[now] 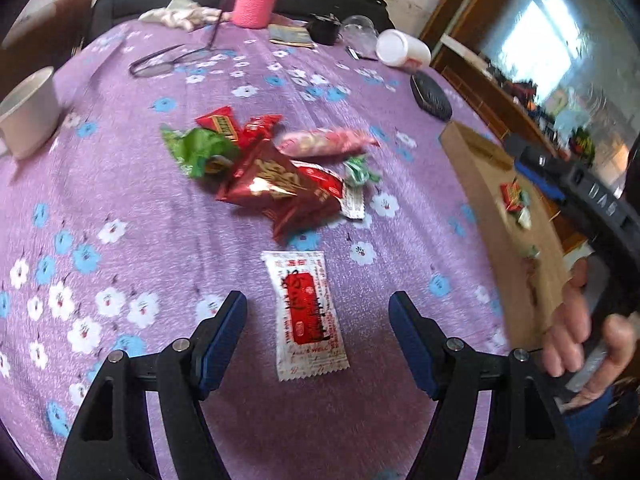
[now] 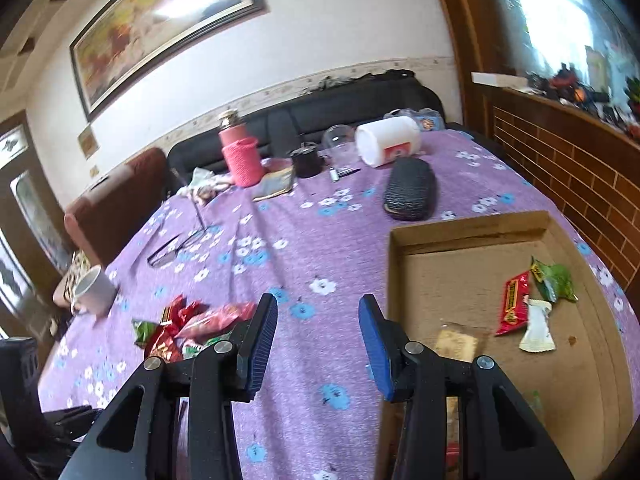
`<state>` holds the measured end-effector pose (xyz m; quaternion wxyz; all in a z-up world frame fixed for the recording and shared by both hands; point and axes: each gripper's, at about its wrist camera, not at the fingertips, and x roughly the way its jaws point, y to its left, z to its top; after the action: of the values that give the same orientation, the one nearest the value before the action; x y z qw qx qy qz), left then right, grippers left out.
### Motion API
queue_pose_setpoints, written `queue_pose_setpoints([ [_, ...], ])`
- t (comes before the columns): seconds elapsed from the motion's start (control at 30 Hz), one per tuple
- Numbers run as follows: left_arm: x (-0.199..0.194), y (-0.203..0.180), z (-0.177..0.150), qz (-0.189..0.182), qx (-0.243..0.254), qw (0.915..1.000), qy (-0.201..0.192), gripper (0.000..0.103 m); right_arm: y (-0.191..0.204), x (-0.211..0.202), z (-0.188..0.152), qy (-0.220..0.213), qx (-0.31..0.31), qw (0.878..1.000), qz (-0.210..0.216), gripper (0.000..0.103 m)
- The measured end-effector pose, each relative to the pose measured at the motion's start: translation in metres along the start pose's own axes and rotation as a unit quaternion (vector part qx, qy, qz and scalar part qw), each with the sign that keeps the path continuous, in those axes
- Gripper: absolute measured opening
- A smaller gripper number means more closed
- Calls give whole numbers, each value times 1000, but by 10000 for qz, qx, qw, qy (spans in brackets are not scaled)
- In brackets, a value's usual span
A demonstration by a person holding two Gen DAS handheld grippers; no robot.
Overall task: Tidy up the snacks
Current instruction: 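Grasp the white sachet with red print using the left tool, then grasp the small green-wrapped candy with the right tool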
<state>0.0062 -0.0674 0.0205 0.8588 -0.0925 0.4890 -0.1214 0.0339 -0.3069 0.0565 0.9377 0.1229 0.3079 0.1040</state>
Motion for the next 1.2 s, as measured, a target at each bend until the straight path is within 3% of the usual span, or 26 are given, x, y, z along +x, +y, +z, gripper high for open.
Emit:
queue_pose_setpoints([
  [0.07, 5, -9, -2, 233, 261, 9993, -141, 65, 3, 1, -1, 12, -44, 10000, 53, 45],
  [0.1, 9, -11, -2, 313, 366, 9988, -89, 45, 3, 1, -1, 5, -47, 10000, 68, 45],
  [0.13, 9, -13, -3, 507, 492, 9973, -199, 35, 3, 0, -1, -2, -44, 10000, 83, 45],
  [0.33, 8, -8, -5, 710, 763, 9939, -374, 24, 3, 4, -1, 95, 52, 9995, 304, 46],
  [0.5, 2, 25, 7, 835, 289, 9957, -275, 24, 9, 11, -5, 226, -68, 9993, 296, 46],
  [0.6, 3, 38, 16, 913, 183, 9954, -245, 24, 12, 14, -7, 411, 15, 9975, 577, 46],
  [0.83, 6, 44, 19, 794, 343, 9952, -463, 24, 31, 44, -13, 1416, 600, 9817, 1121, 46],
  [0.93, 5, 41, 17, 840, 411, 9945, -480, 24, 50, 59, -8, 1643, 674, 9782, 1076, 46],
  [1.03, 5, 43, 16, 778, 346, 9951, -500, 24, 67, 77, -4, 1830, 636, 9783, 740, 46],
  [1.2, 5, 40, 15, 841, 377, 9943, -531, 25, 72, 109, -15, 2242, 826, 9693, 584, 46],
])
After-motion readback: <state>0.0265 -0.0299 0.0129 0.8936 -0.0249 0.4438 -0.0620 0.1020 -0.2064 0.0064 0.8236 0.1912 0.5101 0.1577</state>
